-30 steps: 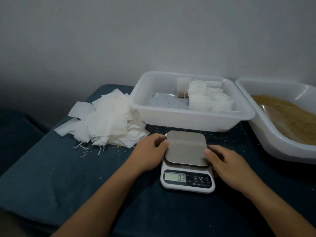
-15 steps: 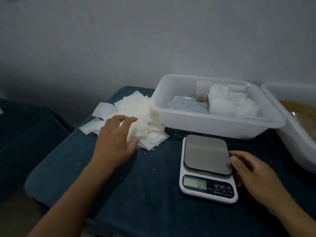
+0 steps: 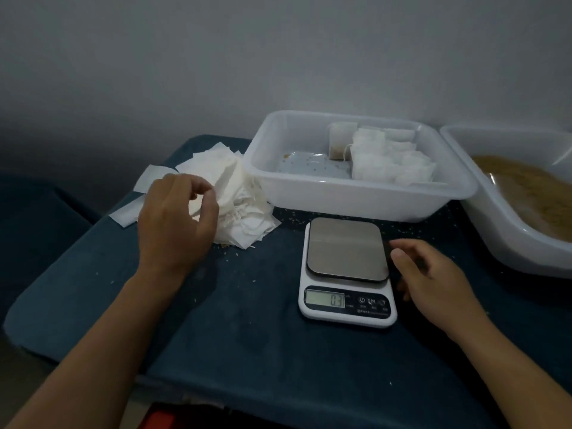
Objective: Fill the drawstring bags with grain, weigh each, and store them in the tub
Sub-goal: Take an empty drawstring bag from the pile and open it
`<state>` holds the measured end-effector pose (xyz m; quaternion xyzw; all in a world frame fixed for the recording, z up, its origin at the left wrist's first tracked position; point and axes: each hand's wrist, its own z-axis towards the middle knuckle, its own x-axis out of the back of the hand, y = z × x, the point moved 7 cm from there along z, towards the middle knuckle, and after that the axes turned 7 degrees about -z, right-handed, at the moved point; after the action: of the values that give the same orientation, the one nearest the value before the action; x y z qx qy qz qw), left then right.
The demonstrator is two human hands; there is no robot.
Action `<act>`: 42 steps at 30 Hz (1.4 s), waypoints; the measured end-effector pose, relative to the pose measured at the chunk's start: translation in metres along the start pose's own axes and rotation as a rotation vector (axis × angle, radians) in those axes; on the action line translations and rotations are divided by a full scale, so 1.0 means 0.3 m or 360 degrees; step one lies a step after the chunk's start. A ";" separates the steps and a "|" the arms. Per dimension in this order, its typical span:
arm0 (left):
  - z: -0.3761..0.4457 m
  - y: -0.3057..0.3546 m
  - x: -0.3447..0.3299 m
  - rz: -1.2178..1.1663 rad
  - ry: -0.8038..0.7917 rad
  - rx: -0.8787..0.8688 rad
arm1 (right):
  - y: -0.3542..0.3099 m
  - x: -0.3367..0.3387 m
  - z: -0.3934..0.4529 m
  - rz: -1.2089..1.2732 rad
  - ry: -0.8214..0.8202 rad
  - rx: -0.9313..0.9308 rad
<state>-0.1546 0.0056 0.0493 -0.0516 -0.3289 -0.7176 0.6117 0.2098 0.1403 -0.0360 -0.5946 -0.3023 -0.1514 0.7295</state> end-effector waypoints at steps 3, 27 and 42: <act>0.019 0.124 0.024 -0.0235 0.0170 -0.0034 | -0.009 0.037 -0.007 -0.0032 0.0142 0.0020; 0.073 0.289 -0.130 -0.1186 0.0215 0.0401 | -0.465 -0.169 -0.235 0.0043 -0.0699 0.1179; -0.030 0.421 -0.463 -0.1815 -0.0824 0.0796 | -0.164 0.072 0.125 0.0839 -0.0087 0.0429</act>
<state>-0.0023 0.1137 0.0278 0.1030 -0.5969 -0.7950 0.0322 0.1882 0.1670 0.0197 -0.5541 -0.1744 0.1010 0.8077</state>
